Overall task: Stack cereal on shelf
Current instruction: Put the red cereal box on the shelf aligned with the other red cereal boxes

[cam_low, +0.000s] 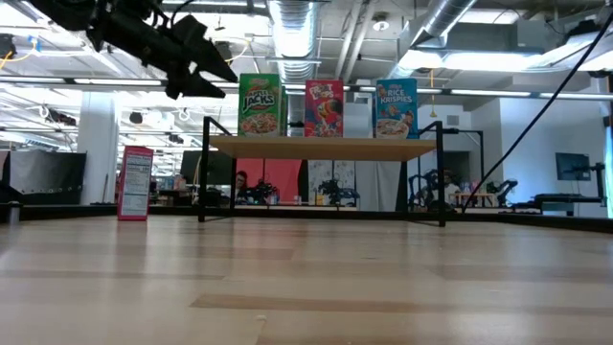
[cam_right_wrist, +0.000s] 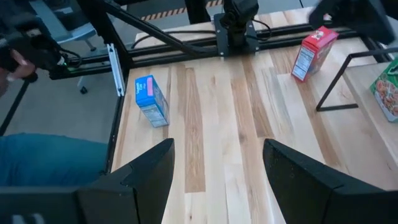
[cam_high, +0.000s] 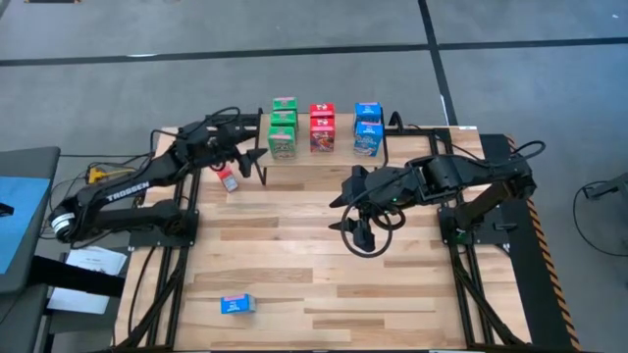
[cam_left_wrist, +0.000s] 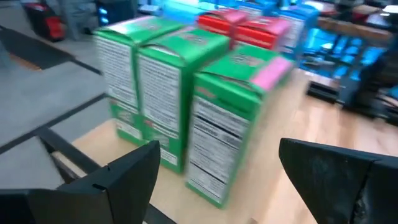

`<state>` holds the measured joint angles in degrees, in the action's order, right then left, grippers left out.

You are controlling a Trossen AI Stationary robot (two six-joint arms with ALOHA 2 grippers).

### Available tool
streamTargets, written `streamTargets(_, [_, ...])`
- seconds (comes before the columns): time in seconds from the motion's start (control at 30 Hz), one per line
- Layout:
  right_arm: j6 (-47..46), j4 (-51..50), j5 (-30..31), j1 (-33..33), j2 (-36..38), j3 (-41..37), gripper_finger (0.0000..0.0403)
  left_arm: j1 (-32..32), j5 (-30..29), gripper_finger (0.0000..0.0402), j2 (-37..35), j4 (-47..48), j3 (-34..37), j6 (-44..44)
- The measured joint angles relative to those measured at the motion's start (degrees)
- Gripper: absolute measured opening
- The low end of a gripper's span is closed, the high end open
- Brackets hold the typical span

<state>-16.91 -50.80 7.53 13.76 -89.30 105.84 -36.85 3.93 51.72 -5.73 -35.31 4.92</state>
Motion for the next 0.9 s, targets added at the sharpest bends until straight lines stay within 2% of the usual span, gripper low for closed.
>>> streamTargets(0.23, [-1.1,-0.7,0.0,0.1,0.0,0.0,0.0270,0.1,12.1,0.0318,-5.9,1.7,0.0,0.1])
streamTargets(0.43, [-1.2,-0.7,0.0,0.1,0.0,0.0,0.0270,0.1,19.5,0.0318,-9.4,-4.8,0.0,0.1])
streamTargets(0.57, [-1.2,-1.3,0.0,0.1,0.0,0.0,0.0270,0.1,20.4,0.0318,-10.7,-10.2,0.0,1.6])
streamTargets(0.7, [-1.2,-2.2,0.0,0.1,0.0,0.0,0.0270,0.1,18.7,0.0318,-11.0,-14.2,0.0,7.3])
streamTargets(0.9, [-1.1,-2.4,0.0,0.2,0.0,0.0,0.0270,0.1,16.8,0.0318,-11.0,-15.0,0.0,8.0])
